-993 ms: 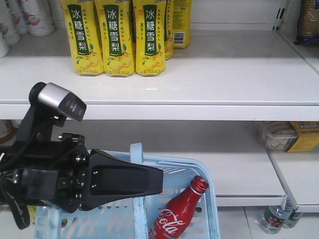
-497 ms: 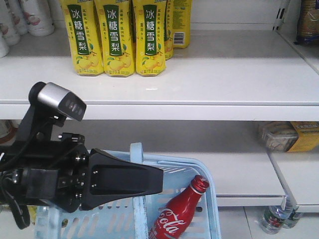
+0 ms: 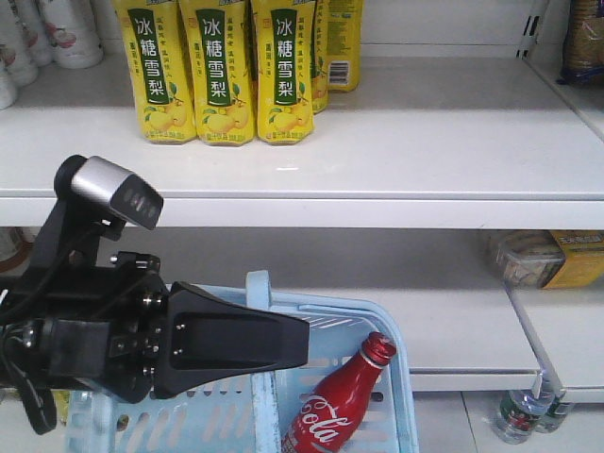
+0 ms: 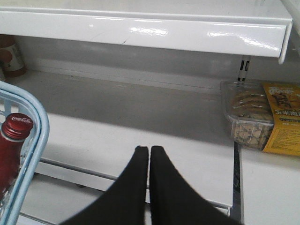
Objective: Place coke in basket with both arms
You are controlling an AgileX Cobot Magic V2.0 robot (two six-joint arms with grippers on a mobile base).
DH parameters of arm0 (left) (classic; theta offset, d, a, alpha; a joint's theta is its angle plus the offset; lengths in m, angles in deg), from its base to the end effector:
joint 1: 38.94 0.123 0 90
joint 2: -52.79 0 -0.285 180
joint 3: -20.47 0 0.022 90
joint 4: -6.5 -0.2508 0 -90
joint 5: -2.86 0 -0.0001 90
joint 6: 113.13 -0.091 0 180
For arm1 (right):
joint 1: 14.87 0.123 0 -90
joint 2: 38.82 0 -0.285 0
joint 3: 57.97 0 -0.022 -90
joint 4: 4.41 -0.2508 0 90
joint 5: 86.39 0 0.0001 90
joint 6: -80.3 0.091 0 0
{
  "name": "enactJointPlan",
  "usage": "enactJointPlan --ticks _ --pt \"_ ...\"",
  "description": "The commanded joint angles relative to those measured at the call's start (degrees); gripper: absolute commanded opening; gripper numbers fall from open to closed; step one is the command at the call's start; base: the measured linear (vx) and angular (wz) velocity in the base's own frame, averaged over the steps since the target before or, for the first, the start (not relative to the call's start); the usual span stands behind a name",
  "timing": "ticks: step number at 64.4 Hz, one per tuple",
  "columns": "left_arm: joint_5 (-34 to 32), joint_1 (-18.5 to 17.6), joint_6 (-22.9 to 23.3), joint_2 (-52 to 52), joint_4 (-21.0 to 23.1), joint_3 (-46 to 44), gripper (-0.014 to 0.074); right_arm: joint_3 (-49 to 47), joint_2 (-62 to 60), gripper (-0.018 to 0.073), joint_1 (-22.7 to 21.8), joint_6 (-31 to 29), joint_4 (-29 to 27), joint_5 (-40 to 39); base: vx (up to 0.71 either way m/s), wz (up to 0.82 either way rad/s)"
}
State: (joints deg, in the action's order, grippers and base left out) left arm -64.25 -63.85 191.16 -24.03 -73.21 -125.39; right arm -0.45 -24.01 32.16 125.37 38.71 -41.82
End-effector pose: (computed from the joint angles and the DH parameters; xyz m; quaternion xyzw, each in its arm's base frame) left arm 0.1608 -0.1656 0.3326 0.1959 0.6740 -0.6837 0.1995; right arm 0.0542 -0.0059 0.2681 -0.1017 0.7909 0.1028 0.5946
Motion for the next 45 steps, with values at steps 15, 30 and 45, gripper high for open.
enactJointPlan --ticks 15,30,45 --pt "0.24 -0.17 -8.05 1.44 6.27 -2.12 -0.0006 -1.49 0.80 -0.0005 -0.12 -0.19 2.94 -3.32 0.00 0.00" --pt "2.69 -0.17 -7.60 1.38 4.62 -1.95 -0.0006 -1.49 0.80 -0.0005 -0.12 -0.19 2.94 -3.32 0.00 0.00" --pt "8.19 -0.17 -21.00 1.52 4.71 -1.75 -0.0006 -1.49 0.80 -0.0005 -0.12 -0.19 2.94 -3.32 0.00 0.00"
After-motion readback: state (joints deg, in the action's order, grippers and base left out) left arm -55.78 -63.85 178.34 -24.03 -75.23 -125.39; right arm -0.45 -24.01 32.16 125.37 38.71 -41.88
